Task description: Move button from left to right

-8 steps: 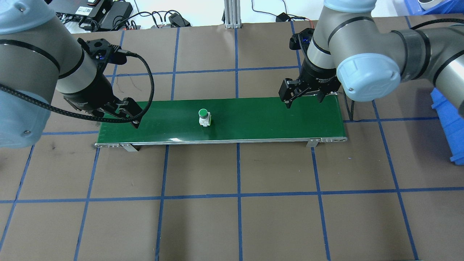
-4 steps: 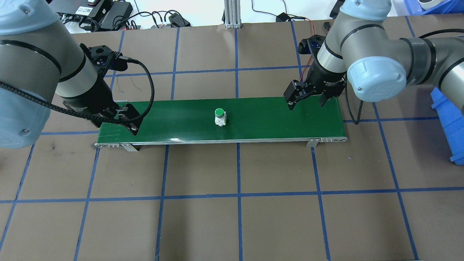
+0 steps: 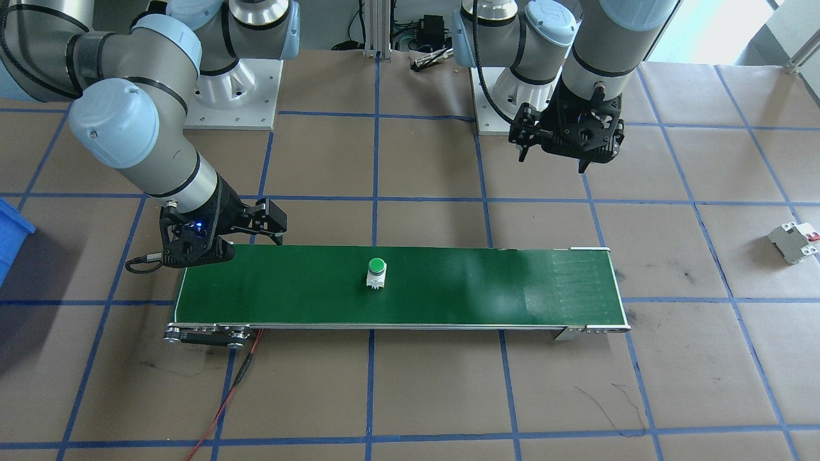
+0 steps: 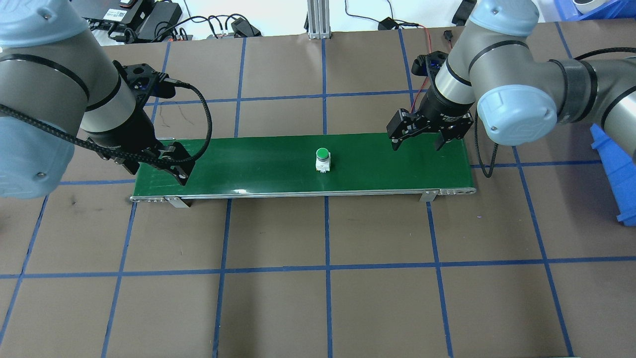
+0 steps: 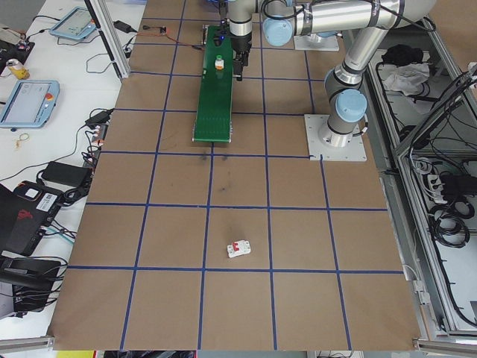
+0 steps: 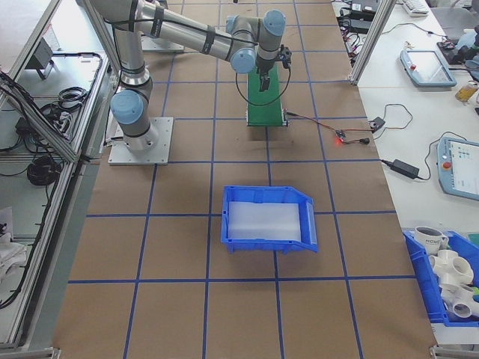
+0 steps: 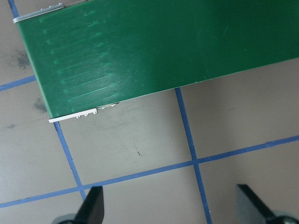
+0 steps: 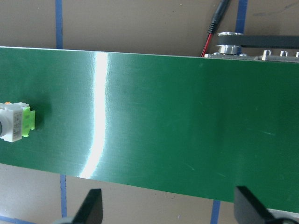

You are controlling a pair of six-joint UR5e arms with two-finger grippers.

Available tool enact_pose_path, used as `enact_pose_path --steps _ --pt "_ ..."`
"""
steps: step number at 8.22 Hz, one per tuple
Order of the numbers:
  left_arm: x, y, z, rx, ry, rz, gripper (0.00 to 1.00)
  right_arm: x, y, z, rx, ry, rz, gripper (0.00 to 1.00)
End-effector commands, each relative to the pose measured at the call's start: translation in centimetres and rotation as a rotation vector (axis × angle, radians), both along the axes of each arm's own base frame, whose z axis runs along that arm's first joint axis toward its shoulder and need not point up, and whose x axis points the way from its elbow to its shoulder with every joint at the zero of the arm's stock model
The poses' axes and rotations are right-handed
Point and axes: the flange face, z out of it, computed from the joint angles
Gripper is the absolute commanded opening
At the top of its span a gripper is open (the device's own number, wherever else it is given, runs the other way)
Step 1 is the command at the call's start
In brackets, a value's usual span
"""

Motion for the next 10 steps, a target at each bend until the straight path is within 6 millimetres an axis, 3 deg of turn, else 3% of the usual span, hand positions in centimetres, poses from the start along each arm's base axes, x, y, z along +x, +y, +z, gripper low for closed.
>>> enact_pose_path --steps 1,5,7,10 --pt "0.0 0.3 0.6 -0.008 -0.003 -0.001 1.00 0.0 -0.1 -0.1 0.009 0.003 -0.080 1.00" --pt "0.4 0.0 -0.1 0.000 -0.004 0.001 1.00 0.5 -0.1 -0.2 0.027 -0.022 -0.151 1.00" --pt "0.5 0.7 1.0 -0.016 -0.006 -0.001 1.00 0.8 -0.8 -1.4 0.043 -0.036 -0.203 1.00" --pt "1.0 -0.1 -0.4 0.008 -0.042 0.012 1.00 1.1 -1.7 -2.7 0.069 -0.059 -0.227 1.00"
